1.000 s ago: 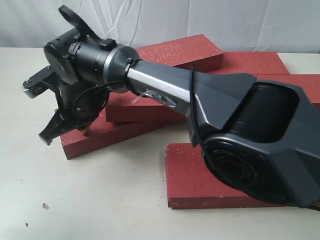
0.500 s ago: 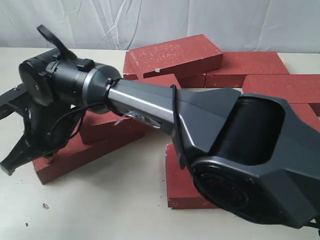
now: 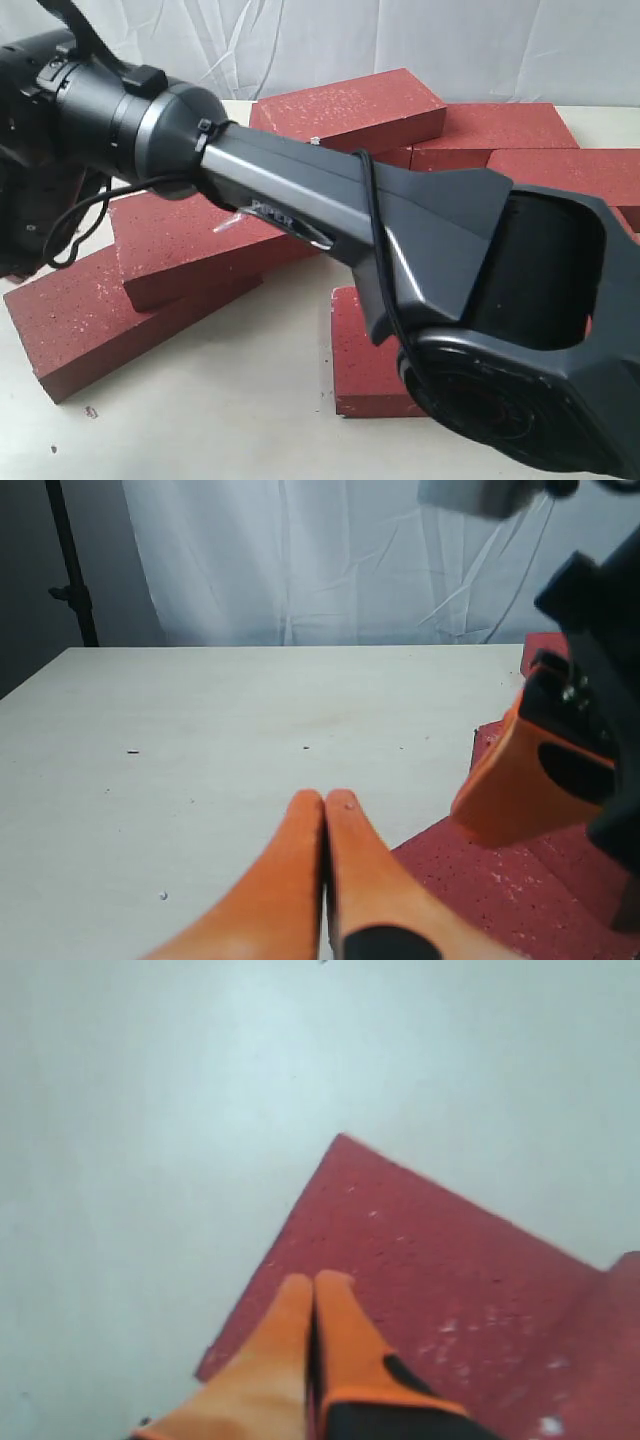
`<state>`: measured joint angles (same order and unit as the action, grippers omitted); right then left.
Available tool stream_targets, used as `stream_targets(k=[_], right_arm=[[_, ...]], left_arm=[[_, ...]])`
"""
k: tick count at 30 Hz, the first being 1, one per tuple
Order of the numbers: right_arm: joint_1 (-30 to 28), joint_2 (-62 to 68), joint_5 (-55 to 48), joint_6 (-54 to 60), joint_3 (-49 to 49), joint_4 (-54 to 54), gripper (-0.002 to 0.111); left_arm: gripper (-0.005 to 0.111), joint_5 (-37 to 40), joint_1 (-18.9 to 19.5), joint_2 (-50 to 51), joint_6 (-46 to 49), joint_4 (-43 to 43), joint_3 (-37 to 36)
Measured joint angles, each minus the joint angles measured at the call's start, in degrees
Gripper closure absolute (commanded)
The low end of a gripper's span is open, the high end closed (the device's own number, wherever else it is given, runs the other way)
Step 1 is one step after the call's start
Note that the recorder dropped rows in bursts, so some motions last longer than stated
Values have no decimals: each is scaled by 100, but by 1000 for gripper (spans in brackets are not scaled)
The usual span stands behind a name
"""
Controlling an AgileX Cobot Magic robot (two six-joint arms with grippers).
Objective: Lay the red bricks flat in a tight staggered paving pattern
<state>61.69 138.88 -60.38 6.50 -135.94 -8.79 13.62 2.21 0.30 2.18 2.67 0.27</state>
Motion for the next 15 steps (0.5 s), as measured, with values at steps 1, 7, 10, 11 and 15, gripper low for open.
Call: stream_targets(k=[1,7,10,11,15], right_arm=[[-9,-2,23,0,-11,182,109],[-177,194,17,-134,211,723,109],[-234,253,17,-264,332,1074,109],[-252,253,17,-351,343,1219,109],[-311,253,-35,-823,343,1921,109]], left_arm=[[107,0,0,0,0,0,0],[107,0,0,0,0,0,0],[107,0,0,0,0,0,0],[107,0,0,0,0,0,0],[107,0,0,0,0,0,0]])
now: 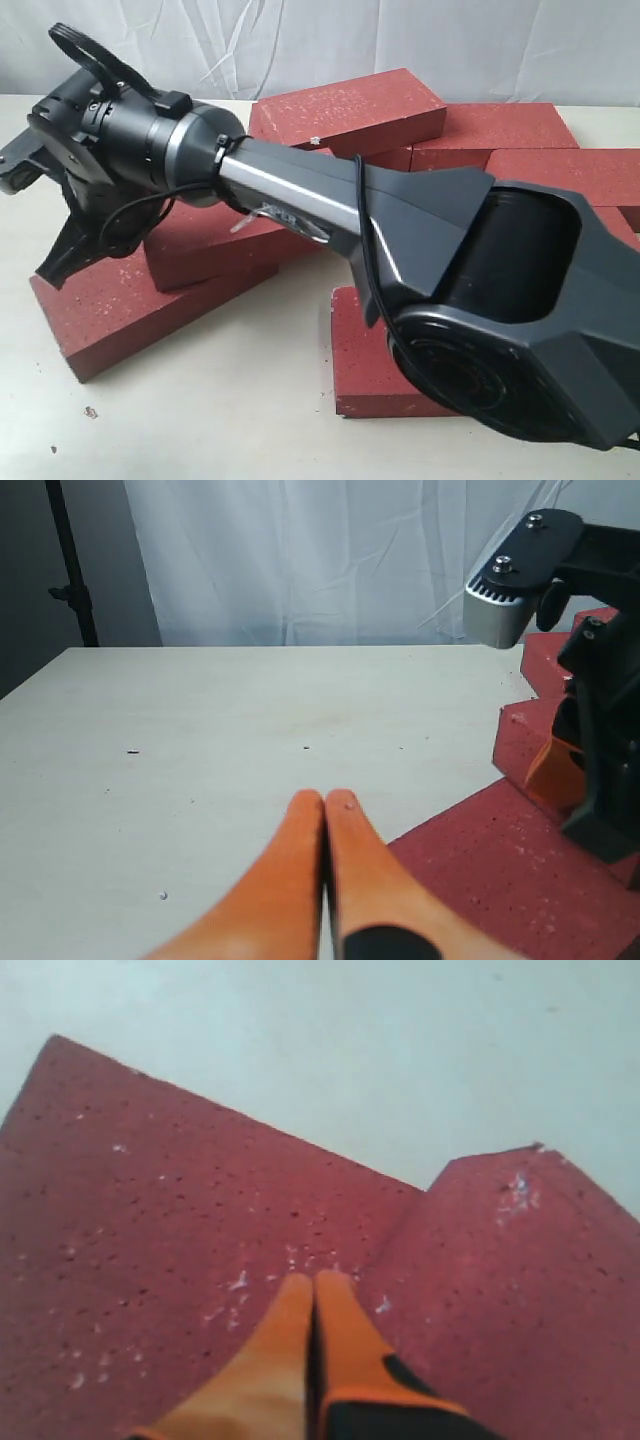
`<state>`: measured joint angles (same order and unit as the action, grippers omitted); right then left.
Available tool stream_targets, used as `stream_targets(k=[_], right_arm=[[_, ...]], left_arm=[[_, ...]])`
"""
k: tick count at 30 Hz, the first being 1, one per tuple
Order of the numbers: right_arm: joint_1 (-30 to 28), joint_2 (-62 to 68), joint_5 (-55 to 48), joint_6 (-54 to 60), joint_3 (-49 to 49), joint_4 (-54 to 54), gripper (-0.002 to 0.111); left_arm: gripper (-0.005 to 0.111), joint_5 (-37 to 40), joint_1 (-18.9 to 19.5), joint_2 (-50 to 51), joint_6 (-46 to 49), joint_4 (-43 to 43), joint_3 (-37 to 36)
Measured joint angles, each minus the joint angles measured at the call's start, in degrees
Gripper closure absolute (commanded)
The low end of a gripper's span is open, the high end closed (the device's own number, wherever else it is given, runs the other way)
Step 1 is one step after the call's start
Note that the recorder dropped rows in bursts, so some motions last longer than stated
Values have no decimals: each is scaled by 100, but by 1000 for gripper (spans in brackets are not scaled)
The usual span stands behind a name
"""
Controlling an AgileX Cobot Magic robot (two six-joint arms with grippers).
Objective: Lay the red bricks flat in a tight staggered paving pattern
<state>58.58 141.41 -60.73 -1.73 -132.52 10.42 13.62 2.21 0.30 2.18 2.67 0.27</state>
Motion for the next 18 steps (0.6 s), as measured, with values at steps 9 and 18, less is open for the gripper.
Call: stream_targets(k=[9,18], right_arm=[[-368,-123,-158,-993,0,1192,109],[-646,-416,-288,-1316,0,1436,109]], left_arm=[[107,0,0,0,0,0,0],[107,0,0,0,0,0,0]])
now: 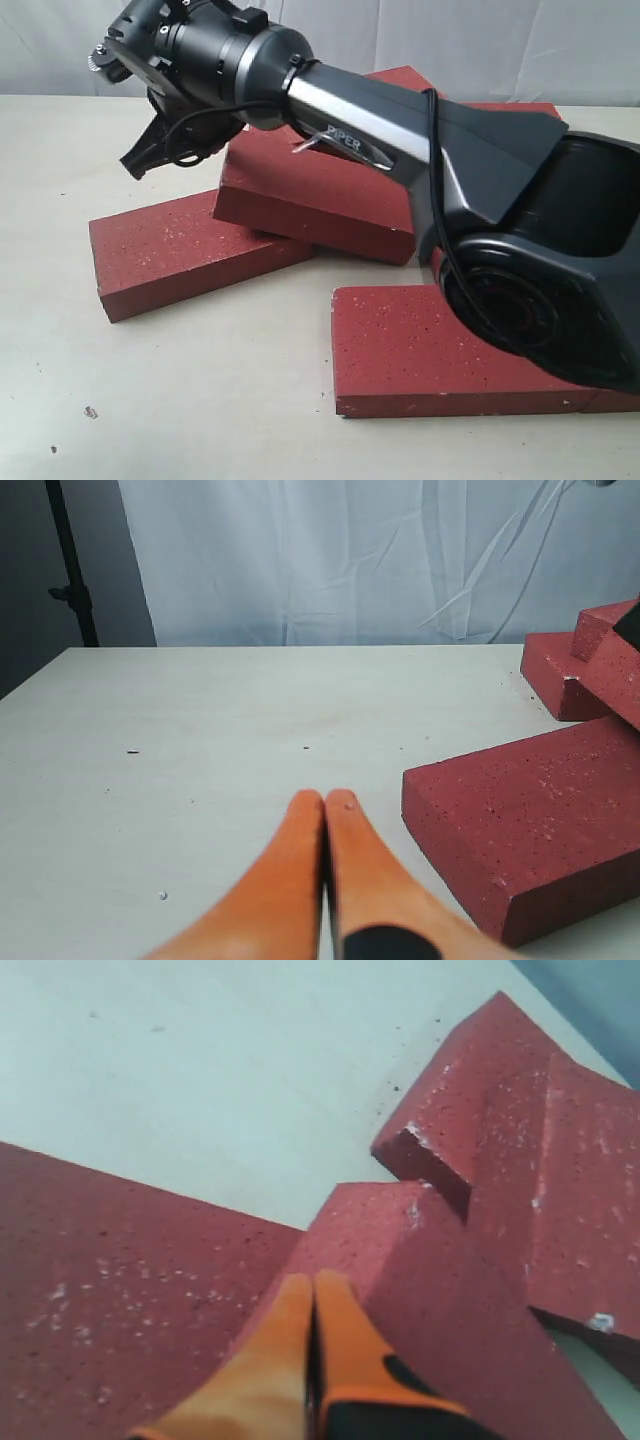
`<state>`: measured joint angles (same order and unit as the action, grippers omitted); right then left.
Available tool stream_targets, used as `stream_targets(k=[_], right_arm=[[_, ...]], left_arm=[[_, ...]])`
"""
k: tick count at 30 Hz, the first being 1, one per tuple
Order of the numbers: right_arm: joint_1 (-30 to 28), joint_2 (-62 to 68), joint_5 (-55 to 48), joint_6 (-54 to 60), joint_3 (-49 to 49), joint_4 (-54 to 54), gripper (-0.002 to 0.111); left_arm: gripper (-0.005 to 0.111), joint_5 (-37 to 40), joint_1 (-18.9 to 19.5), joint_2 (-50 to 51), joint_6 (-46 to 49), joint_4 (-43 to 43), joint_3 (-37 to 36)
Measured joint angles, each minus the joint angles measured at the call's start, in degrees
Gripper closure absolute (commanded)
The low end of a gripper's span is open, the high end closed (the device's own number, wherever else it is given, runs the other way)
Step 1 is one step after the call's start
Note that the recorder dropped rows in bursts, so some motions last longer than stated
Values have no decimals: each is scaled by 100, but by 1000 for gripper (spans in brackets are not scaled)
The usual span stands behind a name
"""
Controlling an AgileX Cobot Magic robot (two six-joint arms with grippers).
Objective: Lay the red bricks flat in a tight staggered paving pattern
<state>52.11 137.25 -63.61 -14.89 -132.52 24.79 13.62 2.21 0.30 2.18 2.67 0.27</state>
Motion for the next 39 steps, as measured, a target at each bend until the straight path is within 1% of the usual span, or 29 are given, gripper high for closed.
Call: stream_targets(k=[3,4,5,6,7,14,20,30,39], right_arm=[[90,-107,91,205,0,-530,109],[128,-121,118,437,0,-966,109],[144,-121,118,550,0,-1180,109],[201,-121,128,846,0,-1671,109],[233,-111,142,978,0,-1859,109],[307,503,57,1145,25,-1957,109],[361,562,57,1145,25,-2003,109],[587,613,77,1540,162,-2414,109],[879,565,82,1889,206,-3493,109]], left_arm=[[107,0,0,0,0,0,0],[107,0,0,0,0,0,0],[107,0,0,0,0,0,0],[107,0,0,0,0,0,0],[107,0,0,0,0,0,0],[107,0,0,0,0,0,0],[107,0,0,0,0,0,0],[107,0,0,0,0,0,0],[107,0,0,0,0,0,0]])
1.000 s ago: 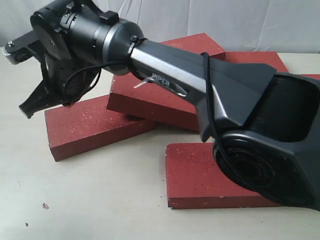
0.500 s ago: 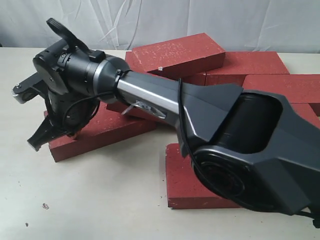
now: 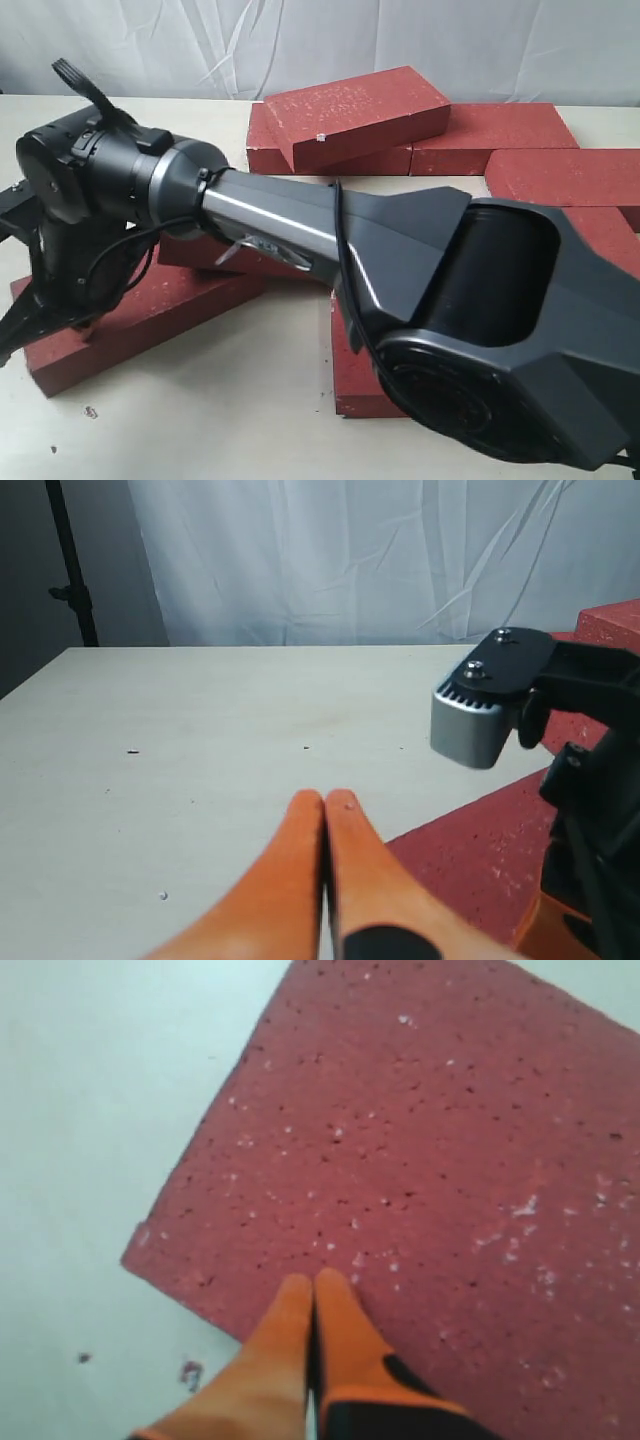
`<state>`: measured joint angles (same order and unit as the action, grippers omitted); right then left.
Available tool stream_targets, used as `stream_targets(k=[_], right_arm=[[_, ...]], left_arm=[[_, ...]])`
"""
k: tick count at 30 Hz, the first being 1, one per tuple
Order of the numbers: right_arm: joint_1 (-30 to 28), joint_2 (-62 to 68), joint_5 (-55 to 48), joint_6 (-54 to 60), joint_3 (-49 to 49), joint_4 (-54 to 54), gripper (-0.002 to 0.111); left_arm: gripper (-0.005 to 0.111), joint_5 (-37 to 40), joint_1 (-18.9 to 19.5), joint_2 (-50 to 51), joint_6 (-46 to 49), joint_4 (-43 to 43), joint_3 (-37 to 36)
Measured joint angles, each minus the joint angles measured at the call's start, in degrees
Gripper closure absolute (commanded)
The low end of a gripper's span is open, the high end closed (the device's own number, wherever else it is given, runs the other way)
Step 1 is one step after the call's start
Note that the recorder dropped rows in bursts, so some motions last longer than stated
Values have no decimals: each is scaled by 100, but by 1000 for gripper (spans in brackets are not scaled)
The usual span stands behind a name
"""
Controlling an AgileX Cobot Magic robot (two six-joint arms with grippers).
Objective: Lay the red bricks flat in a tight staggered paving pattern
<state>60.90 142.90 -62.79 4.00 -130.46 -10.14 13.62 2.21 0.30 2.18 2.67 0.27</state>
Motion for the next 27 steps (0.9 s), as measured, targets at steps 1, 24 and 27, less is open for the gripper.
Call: stream_targets(k=[1,24,27], right_arm=[[25,0,-11,62,8,-139,109],[-604,-477,-687,-284,-290,937,109],[-753,-452,-687,-485,-290,1608,109]], left_arm=[[107,0,0,0,0,0,0],[107,0,0,0,0,0,0],[107,0,0,0,0,0,0]])
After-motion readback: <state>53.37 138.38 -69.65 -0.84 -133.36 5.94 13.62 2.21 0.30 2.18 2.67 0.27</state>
